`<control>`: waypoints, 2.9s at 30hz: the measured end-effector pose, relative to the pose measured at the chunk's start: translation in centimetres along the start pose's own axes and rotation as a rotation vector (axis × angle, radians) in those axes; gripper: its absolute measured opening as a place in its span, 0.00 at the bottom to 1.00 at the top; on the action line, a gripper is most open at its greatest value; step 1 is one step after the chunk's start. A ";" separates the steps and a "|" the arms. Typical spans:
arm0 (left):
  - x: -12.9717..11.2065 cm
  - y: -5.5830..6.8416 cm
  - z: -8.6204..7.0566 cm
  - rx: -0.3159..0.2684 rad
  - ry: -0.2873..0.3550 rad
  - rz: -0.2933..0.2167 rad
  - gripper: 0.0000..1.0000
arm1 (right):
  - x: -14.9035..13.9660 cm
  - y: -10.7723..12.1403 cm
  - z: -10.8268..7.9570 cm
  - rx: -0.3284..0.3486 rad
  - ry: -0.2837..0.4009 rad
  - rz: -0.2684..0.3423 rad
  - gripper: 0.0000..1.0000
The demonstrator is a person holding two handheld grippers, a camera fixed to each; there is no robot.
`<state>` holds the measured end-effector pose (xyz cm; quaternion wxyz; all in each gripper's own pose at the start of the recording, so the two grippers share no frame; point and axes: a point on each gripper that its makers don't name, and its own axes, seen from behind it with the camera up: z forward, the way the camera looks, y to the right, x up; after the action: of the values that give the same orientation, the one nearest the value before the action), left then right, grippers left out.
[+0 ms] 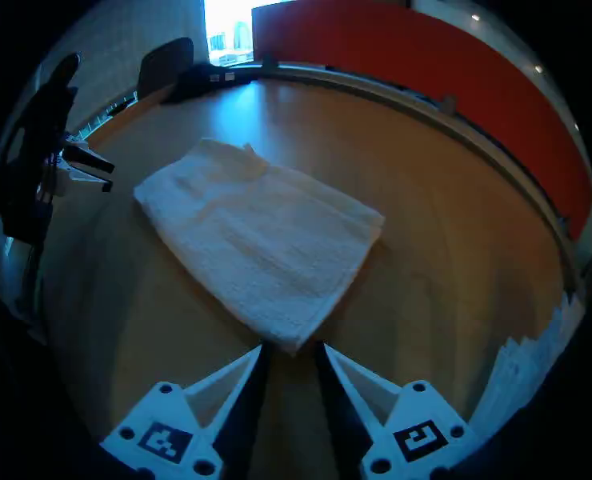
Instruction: Fold towel
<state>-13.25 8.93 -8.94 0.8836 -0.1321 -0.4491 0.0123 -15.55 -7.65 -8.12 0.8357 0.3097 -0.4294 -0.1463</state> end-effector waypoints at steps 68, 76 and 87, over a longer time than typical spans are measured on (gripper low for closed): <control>-0.8 -1.7 -3.2 0.018 0.038 -0.064 0.94 | 19.2 -8.4 -2.2 0.092 0.207 -0.342 0.10; -1.3 -2.6 -4.8 0.028 0.054 -0.104 0.94 | 19.9 -12.4 1.4 0.166 0.167 -0.410 0.10; -2.8 -4.5 -6.3 0.059 0.062 -0.155 0.94 | 18.5 -18.1 6.2 0.265 0.093 -0.474 0.11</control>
<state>-10.35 2.77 -13.57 0.8988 -0.0711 -0.4300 -0.0469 -9.29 -33.35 -5.39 0.7490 0.5147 -0.3216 -0.2659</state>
